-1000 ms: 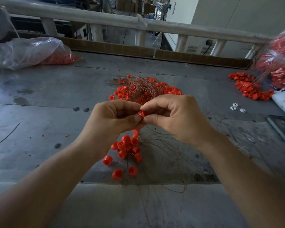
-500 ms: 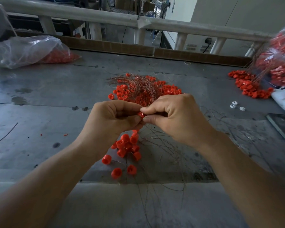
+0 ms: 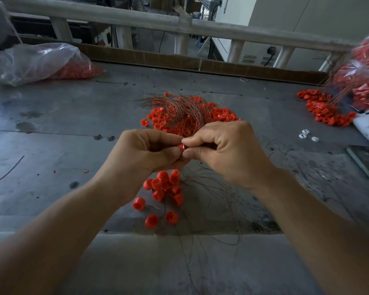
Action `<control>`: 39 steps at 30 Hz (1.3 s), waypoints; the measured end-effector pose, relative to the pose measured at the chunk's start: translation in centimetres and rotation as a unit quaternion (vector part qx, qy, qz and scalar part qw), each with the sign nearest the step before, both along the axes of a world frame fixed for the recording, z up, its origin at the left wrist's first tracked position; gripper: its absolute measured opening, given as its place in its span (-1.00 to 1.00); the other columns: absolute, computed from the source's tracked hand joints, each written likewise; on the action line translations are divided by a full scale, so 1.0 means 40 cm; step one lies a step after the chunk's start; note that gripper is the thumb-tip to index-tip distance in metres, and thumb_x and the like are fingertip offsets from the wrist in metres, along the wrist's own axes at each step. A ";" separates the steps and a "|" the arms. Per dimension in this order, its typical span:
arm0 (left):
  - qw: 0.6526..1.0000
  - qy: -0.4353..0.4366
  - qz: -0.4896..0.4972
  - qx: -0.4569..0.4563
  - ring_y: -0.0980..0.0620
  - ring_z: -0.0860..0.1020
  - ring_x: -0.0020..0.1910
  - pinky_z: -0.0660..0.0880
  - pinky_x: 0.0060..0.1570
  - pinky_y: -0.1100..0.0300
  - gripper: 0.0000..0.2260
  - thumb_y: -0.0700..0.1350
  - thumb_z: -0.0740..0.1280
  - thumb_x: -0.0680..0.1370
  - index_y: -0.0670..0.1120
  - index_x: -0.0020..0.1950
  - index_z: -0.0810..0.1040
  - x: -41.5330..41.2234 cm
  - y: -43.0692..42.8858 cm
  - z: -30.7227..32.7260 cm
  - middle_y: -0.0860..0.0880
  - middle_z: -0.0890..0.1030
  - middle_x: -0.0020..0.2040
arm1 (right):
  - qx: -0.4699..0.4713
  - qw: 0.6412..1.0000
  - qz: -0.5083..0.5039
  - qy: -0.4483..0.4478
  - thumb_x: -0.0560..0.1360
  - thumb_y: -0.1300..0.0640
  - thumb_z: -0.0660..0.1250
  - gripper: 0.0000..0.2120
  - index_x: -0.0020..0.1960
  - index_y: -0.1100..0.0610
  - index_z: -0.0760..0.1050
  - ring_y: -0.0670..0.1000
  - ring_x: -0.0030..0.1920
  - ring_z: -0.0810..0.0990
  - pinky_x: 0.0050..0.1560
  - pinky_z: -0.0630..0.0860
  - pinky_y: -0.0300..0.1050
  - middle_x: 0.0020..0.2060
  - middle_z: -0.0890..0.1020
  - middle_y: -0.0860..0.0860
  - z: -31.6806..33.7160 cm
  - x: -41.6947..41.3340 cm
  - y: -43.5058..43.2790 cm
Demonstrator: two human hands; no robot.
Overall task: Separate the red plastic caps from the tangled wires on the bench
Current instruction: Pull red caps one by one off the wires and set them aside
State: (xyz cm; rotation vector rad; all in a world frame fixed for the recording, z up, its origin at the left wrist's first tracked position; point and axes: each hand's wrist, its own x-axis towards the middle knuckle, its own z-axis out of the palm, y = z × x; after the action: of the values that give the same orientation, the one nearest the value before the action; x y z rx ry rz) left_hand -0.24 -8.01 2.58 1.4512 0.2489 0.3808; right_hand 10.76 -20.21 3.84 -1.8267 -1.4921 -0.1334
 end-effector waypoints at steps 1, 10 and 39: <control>1.000 0.002 -0.004 -0.008 0.02 0.66 -0.28 0.56 -0.27 0.31 -0.81 -0.24 0.34 0.22 -0.03 -0.29 0.69 0.000 0.002 0.001 -0.08 0.68 -0.30 | 0.004 1.000 0.003 0.003 0.28 0.24 0.47 -0.80 -0.12 0.29 0.63 -0.16 -0.14 0.56 -0.10 0.51 -0.42 -0.24 0.67 0.07 0.000 0.002 0.001; 0.999 0.006 -0.023 -0.035 -0.02 0.66 -0.27 0.58 -0.28 0.27 -0.74 -0.26 0.34 0.23 -0.18 -0.09 0.59 -0.002 0.003 0.002 -0.13 0.68 -0.26 | 0.017 0.998 0.043 0.053 0.29 0.21 0.47 -0.80 -0.11 0.26 0.63 -0.11 -0.21 0.61 -0.15 0.56 -0.27 -0.25 0.60 -0.05 0.005 0.015 -0.002; 0.995 0.015 -0.098 0.029 -0.06 0.66 -0.11 0.56 -0.20 0.28 -0.33 -0.11 0.41 0.23 -0.11 0.33 0.35 -0.013 -0.006 0.008 -0.16 0.68 -0.10 | -0.120 0.991 0.039 0.046 0.42 0.22 0.39 -0.88 -0.05 0.21 0.60 -0.12 -0.19 0.48 -0.16 0.43 -0.33 -0.23 0.47 -0.09 0.018 0.001 -0.001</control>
State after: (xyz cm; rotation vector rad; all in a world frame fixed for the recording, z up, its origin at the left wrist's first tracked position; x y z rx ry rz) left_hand -0.76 -8.23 2.89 1.5234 0.1178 0.2082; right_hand 10.81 -20.25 4.55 -1.9292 -1.5669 0.1746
